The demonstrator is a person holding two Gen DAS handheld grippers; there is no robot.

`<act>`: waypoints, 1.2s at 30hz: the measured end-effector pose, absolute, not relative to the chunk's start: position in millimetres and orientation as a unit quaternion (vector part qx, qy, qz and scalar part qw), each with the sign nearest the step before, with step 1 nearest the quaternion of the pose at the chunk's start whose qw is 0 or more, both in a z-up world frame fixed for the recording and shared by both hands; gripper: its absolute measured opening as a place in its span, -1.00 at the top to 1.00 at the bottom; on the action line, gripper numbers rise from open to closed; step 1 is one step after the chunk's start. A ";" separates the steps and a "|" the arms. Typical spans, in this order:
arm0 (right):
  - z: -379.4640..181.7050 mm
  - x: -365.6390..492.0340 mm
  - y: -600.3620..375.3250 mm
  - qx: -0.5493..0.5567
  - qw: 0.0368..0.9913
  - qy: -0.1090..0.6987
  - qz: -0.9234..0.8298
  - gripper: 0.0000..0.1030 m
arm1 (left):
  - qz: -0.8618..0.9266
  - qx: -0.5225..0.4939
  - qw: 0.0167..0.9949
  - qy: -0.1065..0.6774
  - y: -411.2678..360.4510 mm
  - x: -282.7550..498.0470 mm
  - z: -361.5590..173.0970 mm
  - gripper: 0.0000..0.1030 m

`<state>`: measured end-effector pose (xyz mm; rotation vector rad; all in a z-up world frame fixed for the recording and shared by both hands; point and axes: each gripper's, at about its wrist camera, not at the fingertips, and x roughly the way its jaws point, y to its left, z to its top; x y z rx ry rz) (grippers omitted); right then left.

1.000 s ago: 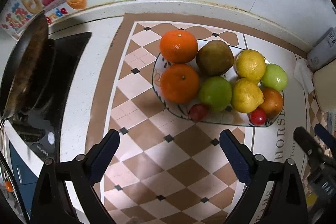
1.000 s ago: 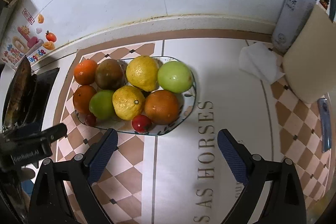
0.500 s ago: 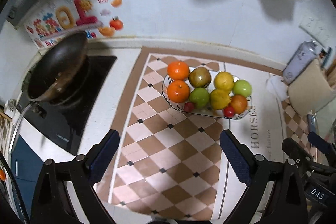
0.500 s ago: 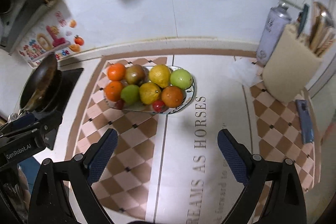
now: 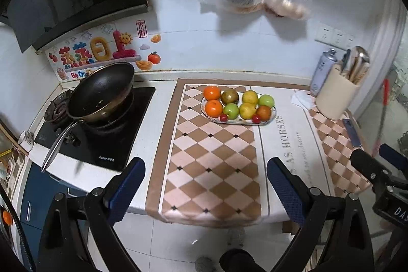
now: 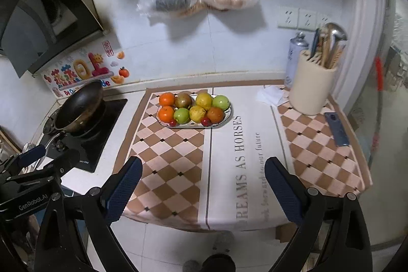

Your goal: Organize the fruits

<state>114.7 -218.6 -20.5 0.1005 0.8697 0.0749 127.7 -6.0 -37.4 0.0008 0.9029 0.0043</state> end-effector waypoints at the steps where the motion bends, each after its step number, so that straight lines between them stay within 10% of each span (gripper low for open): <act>1: -11.8 100.1 -217.1 0.047 0.908 0.415 0.035 -0.92 | -0.001 -0.002 0.902 0.431 -4.2 116.3 -30.9 -0.90; 36: 32.1 41.6 -229.0 0.055 0.914 0.396 0.069 -0.97 | 0.015 -0.012 0.912 0.410 -16.7 61.9 1.5 -0.90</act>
